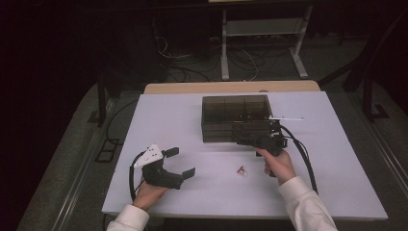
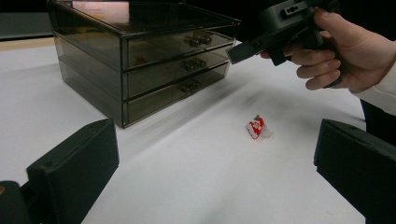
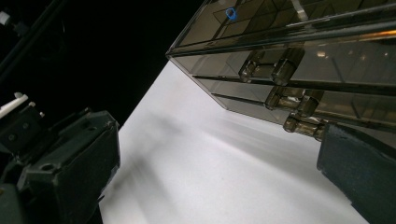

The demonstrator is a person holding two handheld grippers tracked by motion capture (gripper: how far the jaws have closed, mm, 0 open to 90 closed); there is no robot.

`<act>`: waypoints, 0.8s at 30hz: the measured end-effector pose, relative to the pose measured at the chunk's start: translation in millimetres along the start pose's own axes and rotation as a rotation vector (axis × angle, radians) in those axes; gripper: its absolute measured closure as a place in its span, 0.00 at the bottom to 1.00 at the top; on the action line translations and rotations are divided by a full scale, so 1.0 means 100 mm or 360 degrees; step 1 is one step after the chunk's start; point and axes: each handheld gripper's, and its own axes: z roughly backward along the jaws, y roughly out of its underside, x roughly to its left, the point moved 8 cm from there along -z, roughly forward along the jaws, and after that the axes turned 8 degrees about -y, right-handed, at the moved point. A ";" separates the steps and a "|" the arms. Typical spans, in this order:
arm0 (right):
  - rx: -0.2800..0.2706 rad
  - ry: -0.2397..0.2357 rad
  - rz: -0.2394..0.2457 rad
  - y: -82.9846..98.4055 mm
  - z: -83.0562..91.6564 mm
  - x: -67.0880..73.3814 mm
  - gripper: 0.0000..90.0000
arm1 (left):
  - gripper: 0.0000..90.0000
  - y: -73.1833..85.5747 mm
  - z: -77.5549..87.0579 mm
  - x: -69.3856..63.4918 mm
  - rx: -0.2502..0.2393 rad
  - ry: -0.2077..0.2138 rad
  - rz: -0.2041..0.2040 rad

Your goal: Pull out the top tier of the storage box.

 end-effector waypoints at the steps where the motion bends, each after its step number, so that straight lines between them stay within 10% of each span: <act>1: -0.0007 -0.0010 -0.0018 0.00 -0.01 0.00 0.00 | 0.00 0.00 0.00 0.00 0.0000 0.0001 0.0000; 24: -0.0175 -0.0100 -0.0326 -0.07 -0.11 -0.05 0.00 | 0.00 0.00 0.00 0.00 -0.0002 0.0007 0.0009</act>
